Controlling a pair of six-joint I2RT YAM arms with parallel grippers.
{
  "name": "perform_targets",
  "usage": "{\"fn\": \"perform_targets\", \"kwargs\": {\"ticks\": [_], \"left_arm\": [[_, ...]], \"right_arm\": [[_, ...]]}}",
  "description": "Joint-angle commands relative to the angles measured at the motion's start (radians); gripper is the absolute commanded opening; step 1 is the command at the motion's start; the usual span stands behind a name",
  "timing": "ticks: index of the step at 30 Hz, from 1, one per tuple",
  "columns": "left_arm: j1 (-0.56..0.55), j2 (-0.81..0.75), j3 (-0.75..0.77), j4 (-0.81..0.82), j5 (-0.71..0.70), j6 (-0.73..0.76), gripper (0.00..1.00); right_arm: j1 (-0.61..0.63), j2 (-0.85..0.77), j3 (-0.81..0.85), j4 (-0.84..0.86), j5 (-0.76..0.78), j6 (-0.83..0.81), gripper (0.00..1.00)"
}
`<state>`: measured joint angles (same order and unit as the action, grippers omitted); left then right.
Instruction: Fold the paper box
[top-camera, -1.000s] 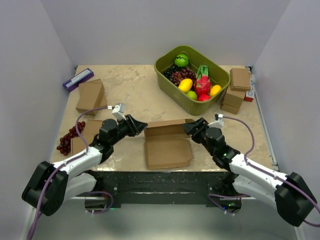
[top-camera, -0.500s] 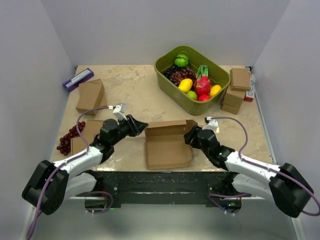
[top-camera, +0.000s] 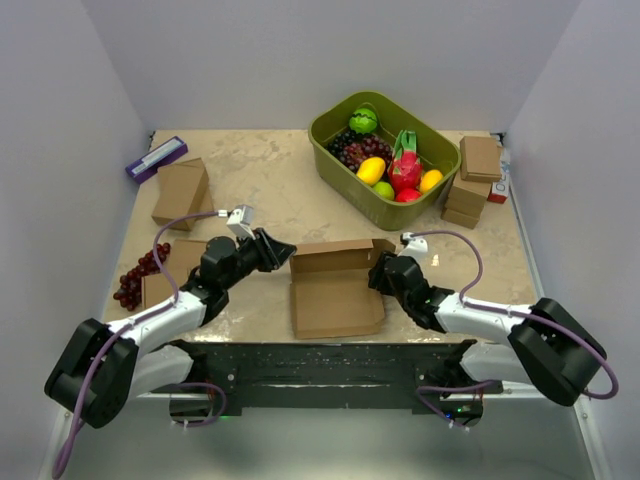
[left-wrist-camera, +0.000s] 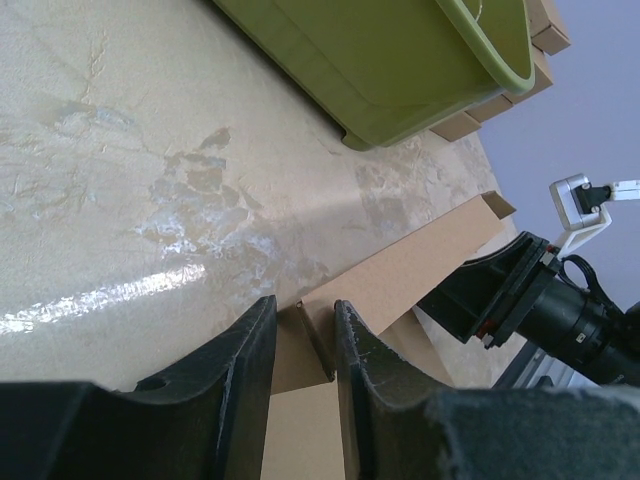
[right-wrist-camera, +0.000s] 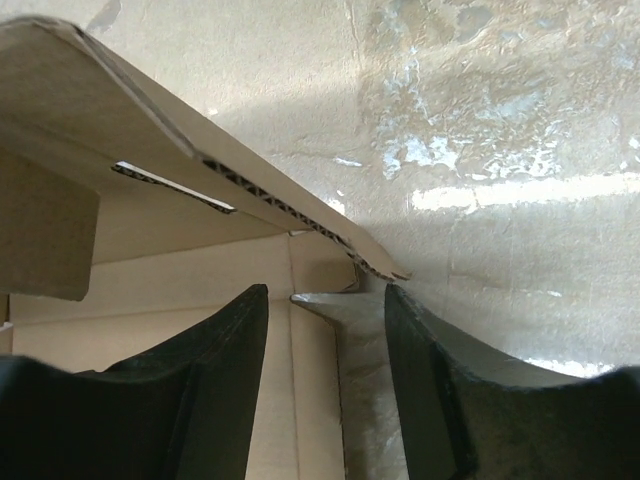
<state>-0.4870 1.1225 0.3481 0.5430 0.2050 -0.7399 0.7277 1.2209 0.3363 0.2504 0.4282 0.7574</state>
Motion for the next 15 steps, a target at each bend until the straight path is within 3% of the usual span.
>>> {"fn": "perform_targets", "kwargs": {"ticks": [1, 15], "left_arm": [[-0.01, 0.017, 0.017, -0.061, 0.001, 0.037, 0.33], [-0.01, 0.01, 0.026, -0.075, 0.0, 0.048, 0.31]], "right_arm": [[0.004, 0.019, 0.027, 0.086, 0.035, -0.006, 0.49], [0.006, 0.087, 0.035, 0.13, 0.09, 0.01, 0.43]]}}
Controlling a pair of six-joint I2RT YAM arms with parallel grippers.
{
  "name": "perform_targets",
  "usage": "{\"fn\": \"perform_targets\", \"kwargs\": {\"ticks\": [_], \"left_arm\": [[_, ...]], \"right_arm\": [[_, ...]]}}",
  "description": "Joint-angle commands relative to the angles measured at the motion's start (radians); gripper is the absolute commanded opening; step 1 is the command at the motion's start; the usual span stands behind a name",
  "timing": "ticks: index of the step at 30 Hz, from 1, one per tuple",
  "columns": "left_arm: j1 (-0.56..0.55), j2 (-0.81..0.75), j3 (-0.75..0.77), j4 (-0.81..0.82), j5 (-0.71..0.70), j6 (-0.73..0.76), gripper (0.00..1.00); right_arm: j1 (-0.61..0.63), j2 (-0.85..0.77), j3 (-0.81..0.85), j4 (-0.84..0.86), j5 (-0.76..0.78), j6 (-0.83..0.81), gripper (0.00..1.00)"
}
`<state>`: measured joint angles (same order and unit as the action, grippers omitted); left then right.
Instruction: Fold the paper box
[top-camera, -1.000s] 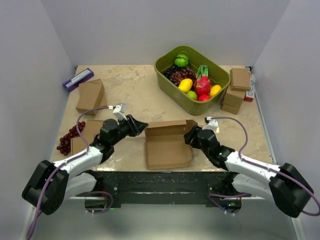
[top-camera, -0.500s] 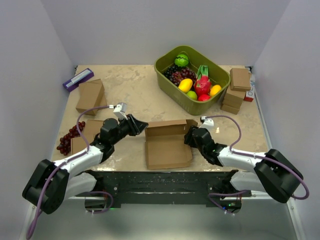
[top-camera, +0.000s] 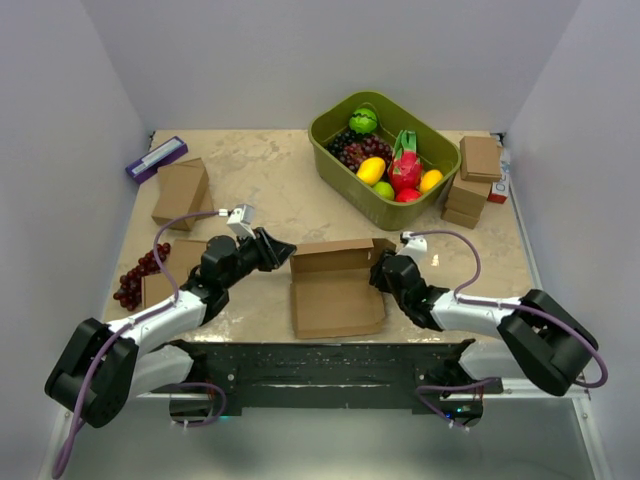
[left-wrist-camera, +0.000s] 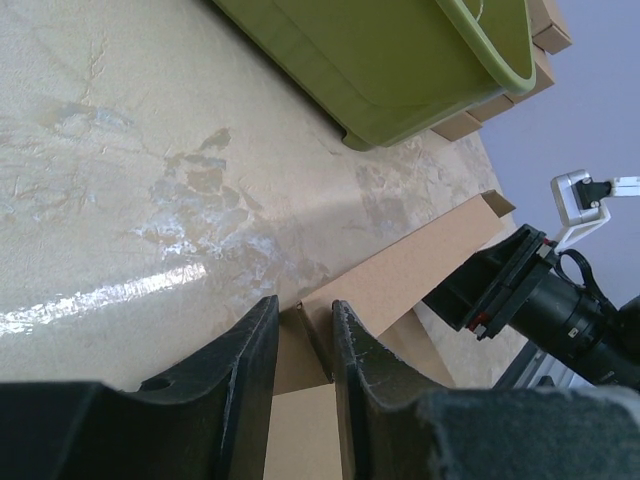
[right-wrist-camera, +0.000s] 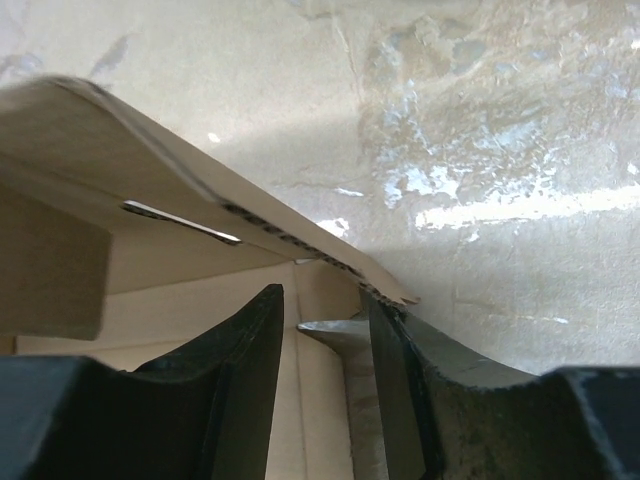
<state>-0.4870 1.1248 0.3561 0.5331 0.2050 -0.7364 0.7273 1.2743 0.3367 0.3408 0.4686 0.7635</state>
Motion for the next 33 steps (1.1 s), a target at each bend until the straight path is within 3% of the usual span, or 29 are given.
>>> {"fn": "perform_targets", "kwargs": {"ticks": [1, 18, 33], "left_arm": [[-0.01, 0.007, 0.018, -0.067, -0.001, 0.045, 0.31], [-0.01, 0.009, 0.021, -0.07, -0.001, 0.048, 0.31], [-0.01, 0.012, 0.02, -0.065, 0.001, 0.048, 0.3]], "right_arm": [[0.004, 0.04, 0.036, 0.047, 0.047, 0.003, 0.43], [0.064, 0.1, 0.055, 0.185, 0.005, -0.101, 0.36], [0.138, 0.278, 0.125, 0.146, 0.027, -0.078, 0.35]]}}
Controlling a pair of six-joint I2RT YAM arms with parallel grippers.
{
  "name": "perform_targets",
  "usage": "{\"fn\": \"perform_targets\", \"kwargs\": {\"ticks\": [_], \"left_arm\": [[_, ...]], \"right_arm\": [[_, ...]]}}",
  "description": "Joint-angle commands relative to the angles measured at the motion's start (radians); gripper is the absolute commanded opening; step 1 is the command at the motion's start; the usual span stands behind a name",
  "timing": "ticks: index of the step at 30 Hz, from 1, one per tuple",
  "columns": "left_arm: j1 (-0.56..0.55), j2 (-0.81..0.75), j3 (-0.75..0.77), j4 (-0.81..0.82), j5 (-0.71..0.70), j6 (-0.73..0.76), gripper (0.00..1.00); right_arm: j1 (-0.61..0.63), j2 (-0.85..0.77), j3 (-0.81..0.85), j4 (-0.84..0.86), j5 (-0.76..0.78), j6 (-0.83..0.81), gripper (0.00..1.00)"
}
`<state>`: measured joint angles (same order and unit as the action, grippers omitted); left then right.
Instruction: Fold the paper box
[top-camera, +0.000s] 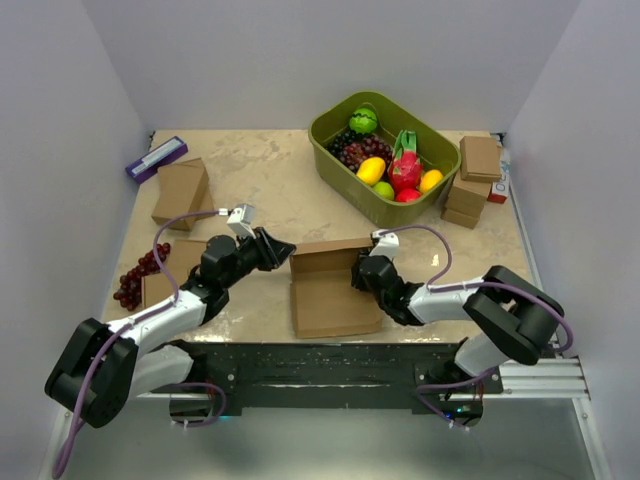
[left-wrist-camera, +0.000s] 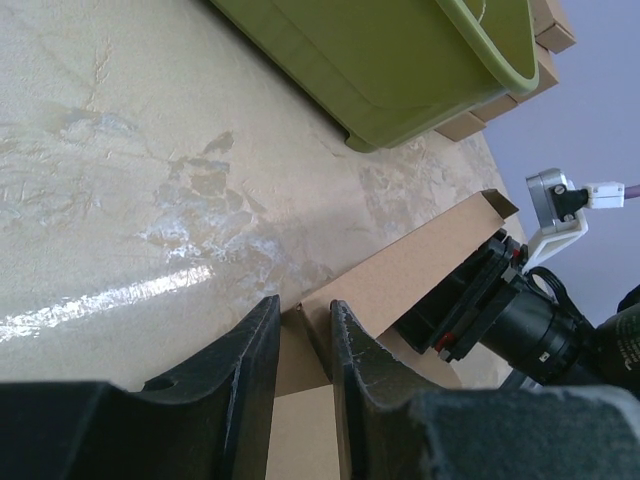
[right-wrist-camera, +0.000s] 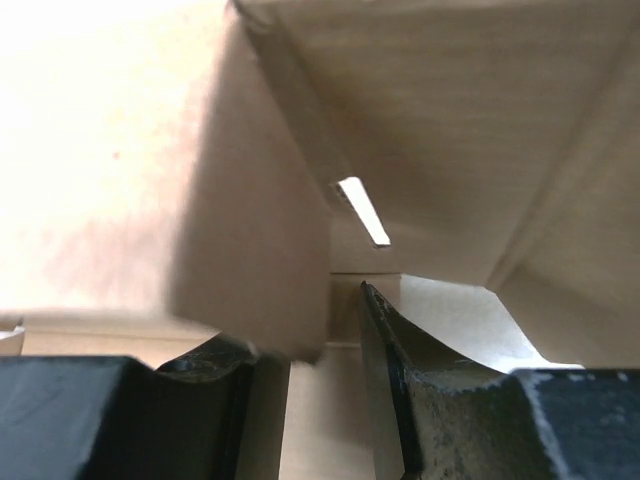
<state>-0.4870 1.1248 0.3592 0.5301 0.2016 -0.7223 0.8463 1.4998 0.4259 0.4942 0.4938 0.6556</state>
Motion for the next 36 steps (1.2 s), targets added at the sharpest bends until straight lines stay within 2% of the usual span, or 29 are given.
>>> {"fn": "perform_targets", "kwargs": {"ticks": [1, 5, 9, 16, 21, 23, 25, 27, 28, 33, 36], "left_arm": [[-0.01, 0.01, 0.017, -0.062, 0.004, 0.034, 0.3], [-0.01, 0.003, 0.018, -0.065, 0.001, 0.035, 0.3], [-0.01, 0.001, 0.017, -0.071, -0.005, 0.04, 0.29], [-0.012, 0.0, 0.017, -0.078, -0.013, 0.049, 0.29], [-0.012, -0.01, 0.018, -0.09, -0.016, 0.06, 0.29], [-0.012, -0.013, 0.018, -0.096, -0.019, 0.064, 0.29], [-0.012, -0.014, 0.018, -0.097, -0.019, 0.064, 0.29], [-0.01, -0.016, 0.02, -0.101, -0.018, 0.064, 0.29], [-0.012, -0.02, 0.02, -0.102, -0.018, 0.066, 0.29], [-0.012, -0.025, 0.017, -0.111, -0.019, 0.069, 0.29], [-0.012, -0.025, 0.02, -0.111, -0.021, 0.07, 0.28]], "right_arm": [[0.022, 0.059, 0.039, -0.017, 0.006, 0.039, 0.34], [0.036, 0.079, 0.024, -0.034, 0.019, 0.073, 0.34], [0.051, -0.033, 0.017, -0.08, 0.009, 0.067, 0.39], [0.051, -0.37, 0.008, -0.328, -0.017, 0.059, 0.63], [0.042, -0.51, 0.024, -0.572, 0.052, 0.067, 0.73], [0.03, -0.541, 0.016, -0.598, 0.048, 0.064, 0.73], [0.019, -0.546, 0.007, -0.599, 0.038, 0.07, 0.68], [0.007, -0.552, 0.007, -0.669, 0.11, 0.113, 0.62], [-0.009, -0.559, 0.002, -0.68, 0.115, 0.121, 0.62], [-0.211, -0.607, -0.039, -0.602, -0.05, 0.029, 0.63], [-0.231, -0.555, -0.024, -0.565, -0.075, -0.014, 0.64]]}}
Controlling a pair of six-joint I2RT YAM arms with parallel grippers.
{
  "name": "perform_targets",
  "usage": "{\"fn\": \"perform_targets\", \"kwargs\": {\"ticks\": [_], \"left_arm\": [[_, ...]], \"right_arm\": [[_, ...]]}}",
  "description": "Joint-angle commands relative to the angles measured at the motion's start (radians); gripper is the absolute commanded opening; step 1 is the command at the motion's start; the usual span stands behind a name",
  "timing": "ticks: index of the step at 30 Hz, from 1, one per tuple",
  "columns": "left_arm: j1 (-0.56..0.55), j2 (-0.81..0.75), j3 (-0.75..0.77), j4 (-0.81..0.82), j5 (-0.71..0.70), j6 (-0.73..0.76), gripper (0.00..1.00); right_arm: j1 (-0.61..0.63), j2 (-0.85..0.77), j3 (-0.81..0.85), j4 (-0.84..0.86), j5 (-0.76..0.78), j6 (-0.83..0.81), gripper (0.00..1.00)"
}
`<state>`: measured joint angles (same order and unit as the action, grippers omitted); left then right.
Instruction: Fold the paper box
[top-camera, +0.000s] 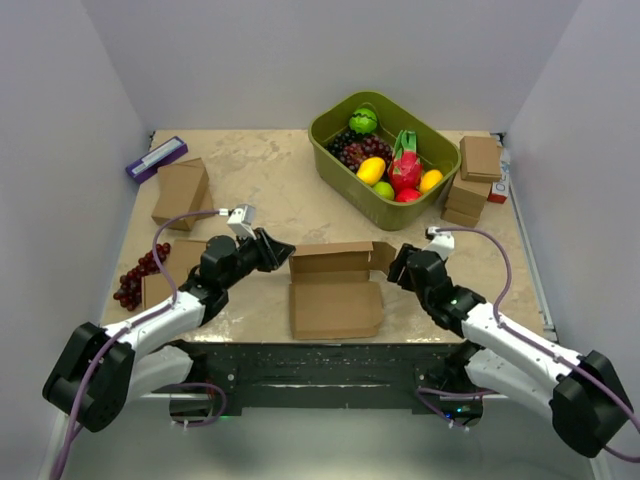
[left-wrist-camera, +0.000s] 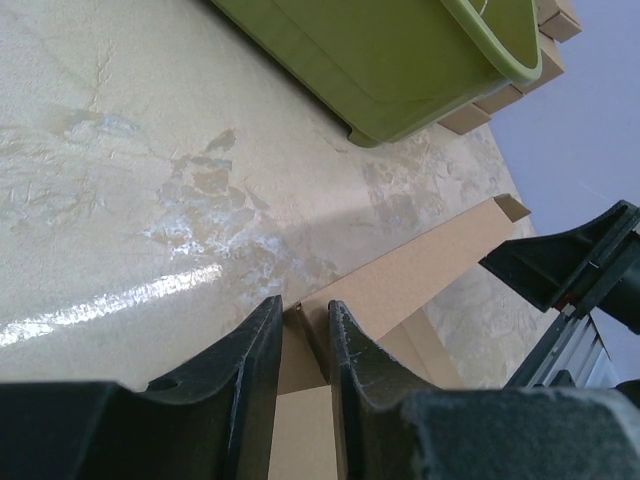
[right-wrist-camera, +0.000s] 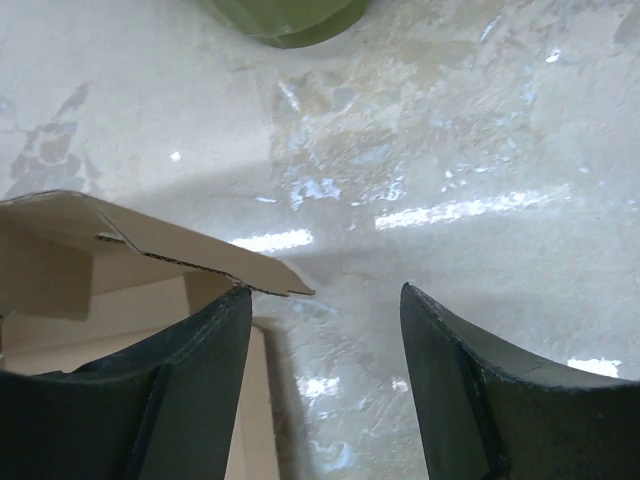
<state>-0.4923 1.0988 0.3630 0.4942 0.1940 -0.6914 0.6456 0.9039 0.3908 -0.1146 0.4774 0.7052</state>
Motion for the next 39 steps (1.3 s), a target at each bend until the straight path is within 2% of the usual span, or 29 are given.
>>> {"fn": "perform_targets", "kwargs": {"ticks": [1, 7, 10, 11, 18, 23, 31, 33, 39], "left_arm": [[-0.006, 0.001, 0.016, -0.074, -0.013, 0.039, 0.28], [-0.006, 0.001, 0.019, -0.075, -0.013, 0.039, 0.28], [-0.006, 0.004, 0.021, -0.077, -0.014, 0.041, 0.27], [-0.005, 0.004, 0.024, -0.078, -0.013, 0.046, 0.27], [-0.008, 0.021, 0.04, -0.086, -0.016, 0.058, 0.26], [-0.02, 0.032, 0.048, -0.079, -0.024, 0.061, 0.25], [-0.074, 0.062, 0.062, -0.066, -0.062, 0.056, 0.24], [-0.092, 0.065, 0.067, -0.066, -0.076, 0.062, 0.24], [-0.12, 0.027, 0.123, -0.134, -0.191, 0.151, 0.36]], "right_arm": [[-0.032, 0.059, 0.028, 0.053, -0.072, -0.065, 0.64], [-0.031, 0.208, 0.089, 0.156, -0.134, -0.075, 0.62], [-0.032, 0.251, 0.095, 0.213, -0.149, -0.13, 0.57], [-0.031, 0.256, 0.095, 0.237, -0.169, -0.145, 0.48], [-0.031, 0.21, 0.118, 0.213, -0.258, -0.205, 0.11], [0.003, 0.219, 0.14, 0.156, -0.273, -0.204, 0.08], [0.143, 0.283, 0.195, 0.118, -0.134, -0.127, 0.09], [0.16, 0.302, 0.215, 0.076, -0.093, -0.109, 0.06], [0.163, 0.328, 0.235, 0.043, -0.036, -0.092, 0.04]]}}
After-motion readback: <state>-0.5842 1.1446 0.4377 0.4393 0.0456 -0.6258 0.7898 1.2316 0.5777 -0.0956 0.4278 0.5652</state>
